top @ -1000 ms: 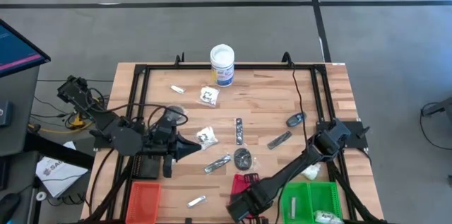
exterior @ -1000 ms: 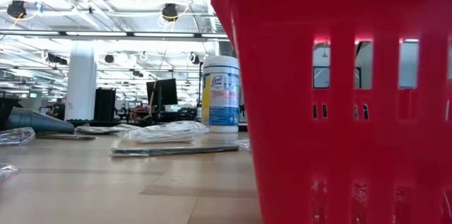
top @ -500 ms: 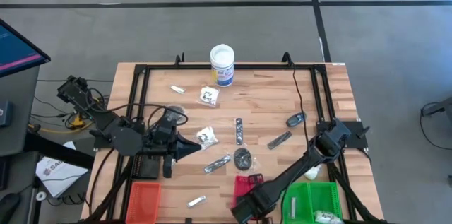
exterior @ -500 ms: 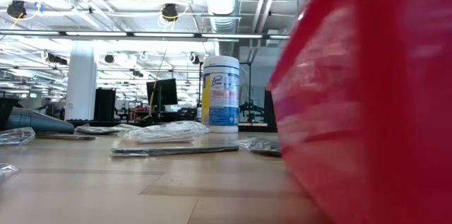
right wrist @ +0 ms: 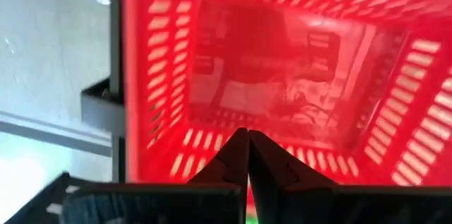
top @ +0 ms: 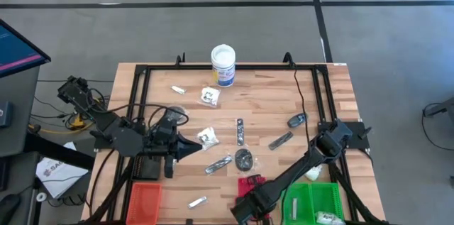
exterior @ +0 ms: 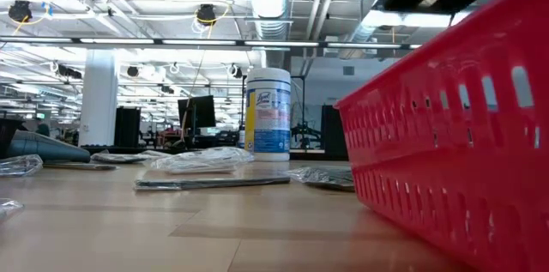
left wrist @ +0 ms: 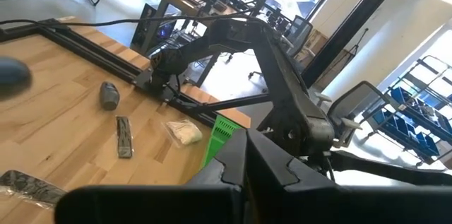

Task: Pick & Place Travel size toiletries
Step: Adjust the bins

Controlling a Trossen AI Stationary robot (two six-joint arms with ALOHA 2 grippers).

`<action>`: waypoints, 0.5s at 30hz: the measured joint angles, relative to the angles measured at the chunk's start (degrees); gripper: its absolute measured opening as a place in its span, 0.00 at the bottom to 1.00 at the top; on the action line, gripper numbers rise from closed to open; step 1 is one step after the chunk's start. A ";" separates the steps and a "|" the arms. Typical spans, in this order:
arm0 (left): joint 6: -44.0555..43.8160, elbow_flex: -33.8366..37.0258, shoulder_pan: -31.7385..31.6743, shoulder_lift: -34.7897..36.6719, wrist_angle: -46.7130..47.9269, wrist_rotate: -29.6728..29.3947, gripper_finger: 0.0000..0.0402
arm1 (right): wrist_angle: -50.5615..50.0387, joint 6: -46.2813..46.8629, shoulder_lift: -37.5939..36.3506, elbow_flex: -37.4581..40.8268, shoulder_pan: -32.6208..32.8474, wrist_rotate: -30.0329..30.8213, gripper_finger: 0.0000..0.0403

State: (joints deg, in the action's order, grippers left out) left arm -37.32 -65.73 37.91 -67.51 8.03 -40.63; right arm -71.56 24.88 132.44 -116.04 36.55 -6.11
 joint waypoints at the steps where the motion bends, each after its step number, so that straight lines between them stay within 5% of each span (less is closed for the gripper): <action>1: 0.00 0.00 0.00 0.00 0.00 -0.07 0.00 | 0.29 0.00 0.00 0.49 -0.36 0.02 0.00; 15: -0.09 0.00 0.00 0.00 -0.04 -0.42 0.00 | 1.91 0.08 0.02 8.32 0.26 -3.07 0.00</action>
State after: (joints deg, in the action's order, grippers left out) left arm -37.41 -65.73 37.91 -67.51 7.99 -41.05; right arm -69.65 24.96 132.46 -107.72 36.81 -9.17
